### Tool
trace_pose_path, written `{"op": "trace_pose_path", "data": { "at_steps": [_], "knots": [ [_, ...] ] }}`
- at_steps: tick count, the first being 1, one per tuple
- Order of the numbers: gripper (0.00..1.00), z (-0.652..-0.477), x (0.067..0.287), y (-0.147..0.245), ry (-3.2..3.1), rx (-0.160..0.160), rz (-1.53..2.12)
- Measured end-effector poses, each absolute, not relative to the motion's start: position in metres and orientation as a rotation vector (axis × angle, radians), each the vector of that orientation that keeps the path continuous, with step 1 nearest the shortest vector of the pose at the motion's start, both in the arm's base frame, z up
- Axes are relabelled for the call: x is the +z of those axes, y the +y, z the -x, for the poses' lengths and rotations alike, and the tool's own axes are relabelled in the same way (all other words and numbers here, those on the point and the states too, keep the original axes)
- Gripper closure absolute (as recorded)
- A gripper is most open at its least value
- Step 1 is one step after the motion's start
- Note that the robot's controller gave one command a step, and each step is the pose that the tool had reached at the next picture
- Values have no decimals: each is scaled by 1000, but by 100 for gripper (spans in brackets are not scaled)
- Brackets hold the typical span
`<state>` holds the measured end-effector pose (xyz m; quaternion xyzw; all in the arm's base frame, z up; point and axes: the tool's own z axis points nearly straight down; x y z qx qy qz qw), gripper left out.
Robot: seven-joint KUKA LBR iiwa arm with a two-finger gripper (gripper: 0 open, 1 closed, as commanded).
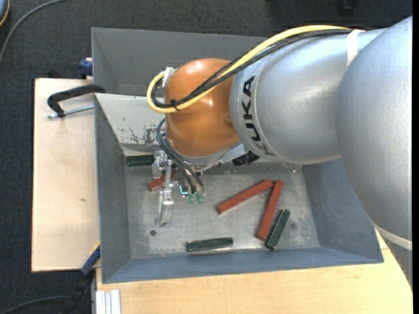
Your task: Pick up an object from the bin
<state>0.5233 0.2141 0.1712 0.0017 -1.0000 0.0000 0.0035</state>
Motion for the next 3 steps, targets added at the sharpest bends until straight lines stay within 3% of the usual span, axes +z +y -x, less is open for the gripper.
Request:
{"op": "trace_pose_path", "data": {
  "at_steps": [1, 2, 3],
  "knots": [
    [0, -566, 70, 126, -3142, -3, -200],
    [0, -560, 124, 58, -3148, 0, 90],
    [0, -566, 78, -3, -3138, 2, -137]
  ]
}}
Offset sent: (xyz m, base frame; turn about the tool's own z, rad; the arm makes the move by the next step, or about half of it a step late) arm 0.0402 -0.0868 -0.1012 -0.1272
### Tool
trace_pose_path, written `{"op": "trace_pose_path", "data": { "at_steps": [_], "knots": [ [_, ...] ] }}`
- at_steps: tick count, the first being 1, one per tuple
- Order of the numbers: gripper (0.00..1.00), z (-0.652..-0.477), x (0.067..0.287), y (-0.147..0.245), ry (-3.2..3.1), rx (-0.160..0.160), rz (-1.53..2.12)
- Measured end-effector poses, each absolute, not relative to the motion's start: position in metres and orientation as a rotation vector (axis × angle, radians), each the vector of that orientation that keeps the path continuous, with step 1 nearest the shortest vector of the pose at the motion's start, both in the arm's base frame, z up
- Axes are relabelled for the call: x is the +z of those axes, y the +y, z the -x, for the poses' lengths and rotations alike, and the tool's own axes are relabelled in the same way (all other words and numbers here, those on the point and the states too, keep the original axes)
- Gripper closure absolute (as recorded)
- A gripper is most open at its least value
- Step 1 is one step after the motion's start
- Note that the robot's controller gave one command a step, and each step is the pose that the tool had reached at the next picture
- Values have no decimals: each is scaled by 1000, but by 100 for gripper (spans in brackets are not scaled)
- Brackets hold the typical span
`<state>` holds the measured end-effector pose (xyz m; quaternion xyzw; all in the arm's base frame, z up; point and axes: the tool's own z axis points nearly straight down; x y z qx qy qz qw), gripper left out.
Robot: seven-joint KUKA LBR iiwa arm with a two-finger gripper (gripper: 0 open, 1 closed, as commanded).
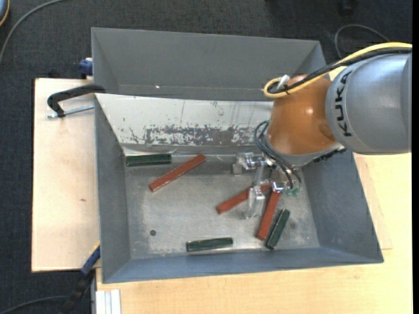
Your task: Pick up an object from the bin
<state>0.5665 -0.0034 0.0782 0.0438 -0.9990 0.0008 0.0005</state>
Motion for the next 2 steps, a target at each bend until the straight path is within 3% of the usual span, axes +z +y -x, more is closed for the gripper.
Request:
{"op": "trace_pose_path", "data": {
  "at_steps": [1, 2],
  "knots": [
    [100, -567, 80, 0, -3140, -2, -142],
    [100, -542, 209, 12, -3144, 0, -253]
  ]
}}
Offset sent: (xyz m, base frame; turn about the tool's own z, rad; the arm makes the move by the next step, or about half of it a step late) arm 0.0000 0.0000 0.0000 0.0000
